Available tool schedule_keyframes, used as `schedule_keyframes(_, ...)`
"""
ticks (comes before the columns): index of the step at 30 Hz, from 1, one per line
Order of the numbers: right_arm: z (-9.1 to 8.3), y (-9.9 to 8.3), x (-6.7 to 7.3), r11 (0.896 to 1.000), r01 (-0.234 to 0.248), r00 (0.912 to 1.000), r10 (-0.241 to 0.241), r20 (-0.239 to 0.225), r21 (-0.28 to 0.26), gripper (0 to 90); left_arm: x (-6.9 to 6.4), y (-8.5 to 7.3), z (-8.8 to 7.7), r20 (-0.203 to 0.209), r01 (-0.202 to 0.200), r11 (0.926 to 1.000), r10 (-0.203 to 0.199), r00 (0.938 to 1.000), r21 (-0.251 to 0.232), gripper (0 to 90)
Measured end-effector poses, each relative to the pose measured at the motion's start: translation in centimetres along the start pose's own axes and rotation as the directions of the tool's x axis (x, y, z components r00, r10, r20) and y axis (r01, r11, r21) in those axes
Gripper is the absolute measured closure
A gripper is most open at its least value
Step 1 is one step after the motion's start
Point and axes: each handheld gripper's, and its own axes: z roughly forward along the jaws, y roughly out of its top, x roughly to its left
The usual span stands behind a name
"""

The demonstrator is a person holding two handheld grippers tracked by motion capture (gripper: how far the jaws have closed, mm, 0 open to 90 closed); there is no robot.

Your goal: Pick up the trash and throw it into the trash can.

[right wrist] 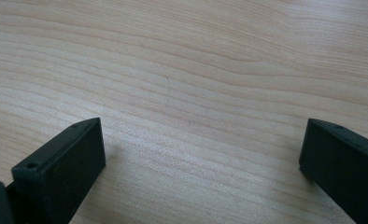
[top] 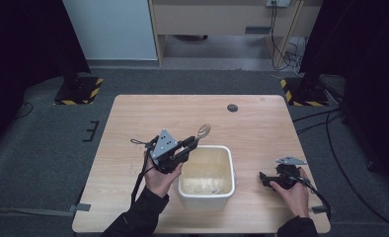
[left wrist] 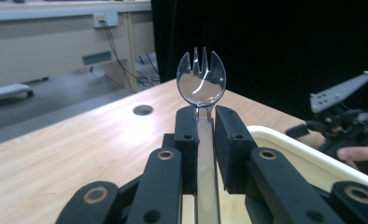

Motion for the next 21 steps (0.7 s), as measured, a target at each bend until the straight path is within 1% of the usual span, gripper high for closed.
schedule_keyframes(3, 0.0, 0.0, 0.0, 1.0, 0.0, 1.0, 0.0, 0.0, 0.0, 0.5, -0.6, -0.2, 0.0, 0.019, -0.014, 0.9998, 0.014, 0.9997, 0.015, 79.4)
schedule_keyframes(6, 0.0, 0.0, 0.0, 1.0, 0.0, 1.0, 0.0, 0.0, 0.0, 0.5, -0.9, -0.3, 0.1, 0.031, -0.014, 0.9997, 0.014, 0.9994, 0.018, 79.4)
schedule_keyframes(8, 0.0, 0.0, 0.0, 1.0, 0.0, 1.0, 0.0, 0.0, 0.0, 0.5, -1.2, -0.5, 0.2, 0.053, -0.013, 0.9993, 0.011, 0.9985, 0.034, 79.4)
schedule_keyframes(9, 0.0, 0.0, 0.0, 1.0, 0.0, 1.0, 0.0, 0.0, 0.0, 0.5, -1.2, -0.5, 0.2, 0.053, -0.013, 0.9993, 0.011, 0.9985, 0.034, 79.3)
schedule_keyframes(10, 0.0, 0.0, 0.0, 1.0, 0.0, 1.0, 0.0, 0.0, 0.0, 0.5, -1.4, -0.7, 0.3, 0.07, -0.016, 0.9991, 0.013, 0.9974, 0.04, 79.4)
schedule_keyframes(17, 0.0, 0.0, 0.0, 1.0, 0.0, 1.0, 0.0, 0.0, 0.0, 0.5, -1.8, -1.1, 0.5, 0.087, -0.026, 0.9974, 0.02, 0.996, 0.067, 78.7)
schedule_keyframes(21, 0.0, 0.0, 0.0, 1.0, 0.001, 1.0, -0.001, 0.0, 0.0, 0.5, -1.9, -1.2, 0.3, 0.097, -0.02, 0.9974, 0.013, 0.9952, 0.069, 71.8)
